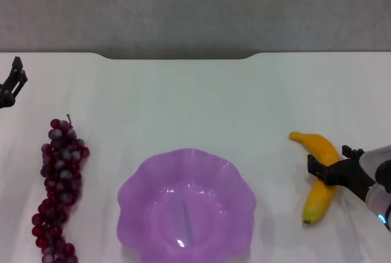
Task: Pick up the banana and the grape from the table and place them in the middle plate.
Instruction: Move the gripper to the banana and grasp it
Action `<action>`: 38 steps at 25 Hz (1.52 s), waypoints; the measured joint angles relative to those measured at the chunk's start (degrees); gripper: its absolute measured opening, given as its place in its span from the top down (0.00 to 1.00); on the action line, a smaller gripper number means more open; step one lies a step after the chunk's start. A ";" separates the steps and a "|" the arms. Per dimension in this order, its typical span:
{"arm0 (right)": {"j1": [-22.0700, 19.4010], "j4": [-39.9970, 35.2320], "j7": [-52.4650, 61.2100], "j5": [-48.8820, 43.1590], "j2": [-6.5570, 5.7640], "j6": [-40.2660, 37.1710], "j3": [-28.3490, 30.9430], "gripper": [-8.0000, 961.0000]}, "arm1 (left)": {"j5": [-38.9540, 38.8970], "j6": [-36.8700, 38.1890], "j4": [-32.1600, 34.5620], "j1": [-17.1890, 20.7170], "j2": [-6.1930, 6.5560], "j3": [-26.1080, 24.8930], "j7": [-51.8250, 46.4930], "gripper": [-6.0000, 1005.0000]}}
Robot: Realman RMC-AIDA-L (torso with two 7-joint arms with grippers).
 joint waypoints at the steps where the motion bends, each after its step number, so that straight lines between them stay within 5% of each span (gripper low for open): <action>1: 0.00 -0.04 0.00 0.00 -0.02 0.15 0.00 0.12 | 0.00 0.00 -0.01 0.00 -0.01 0.00 0.00 0.10; 38: 1.94 -1.73 0.58 0.27 -0.19 3.44 0.63 0.35 | 0.00 0.00 -0.11 0.41 -0.10 0.09 -0.29 0.10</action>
